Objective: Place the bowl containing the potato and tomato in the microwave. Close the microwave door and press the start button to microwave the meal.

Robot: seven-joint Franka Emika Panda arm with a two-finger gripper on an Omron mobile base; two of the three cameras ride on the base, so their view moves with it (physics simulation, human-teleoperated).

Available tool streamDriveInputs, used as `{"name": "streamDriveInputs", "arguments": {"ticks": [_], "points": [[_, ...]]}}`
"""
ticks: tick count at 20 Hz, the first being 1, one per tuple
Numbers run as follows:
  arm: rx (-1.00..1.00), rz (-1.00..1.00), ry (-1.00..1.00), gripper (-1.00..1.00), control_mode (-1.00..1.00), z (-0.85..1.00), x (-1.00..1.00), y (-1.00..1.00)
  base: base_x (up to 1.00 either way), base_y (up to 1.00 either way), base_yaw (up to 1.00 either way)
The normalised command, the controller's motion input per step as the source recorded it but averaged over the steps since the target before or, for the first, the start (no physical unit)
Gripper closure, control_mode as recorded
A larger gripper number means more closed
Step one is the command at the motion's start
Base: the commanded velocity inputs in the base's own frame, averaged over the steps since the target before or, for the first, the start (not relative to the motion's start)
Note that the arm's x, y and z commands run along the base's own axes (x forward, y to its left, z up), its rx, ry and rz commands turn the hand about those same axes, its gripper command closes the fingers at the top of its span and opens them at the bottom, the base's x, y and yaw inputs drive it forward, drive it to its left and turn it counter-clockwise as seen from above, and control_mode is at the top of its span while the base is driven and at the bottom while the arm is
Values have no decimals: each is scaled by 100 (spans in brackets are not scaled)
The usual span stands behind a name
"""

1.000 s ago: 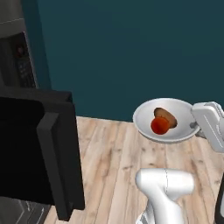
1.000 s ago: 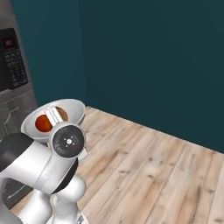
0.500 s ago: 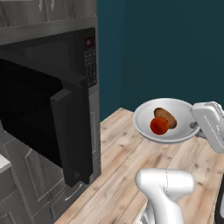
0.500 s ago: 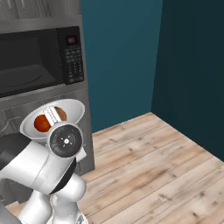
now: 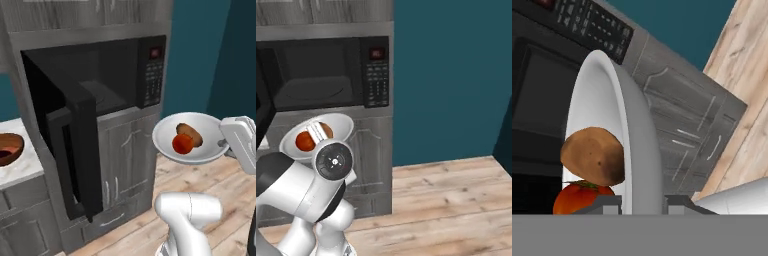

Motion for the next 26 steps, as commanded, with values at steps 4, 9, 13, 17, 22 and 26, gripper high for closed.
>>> {"name": "streamDriveInputs", "arguments": {"ticks": [4,9,13,17,22,26], "points": [[0,0,0,100,100,0,0,0,74,-6,60],[0,0,0,100,100,0,0,0,63,-30,57],[0,0,0,100,100,0,0,0,46,-46,53],[0,0,0,100,100,0,0,0,20,-33,48],[0,0,0,100,100,0,0,0,0,-3,38],[0,0,0,100,100,0,0,0,8,0,16]]}}
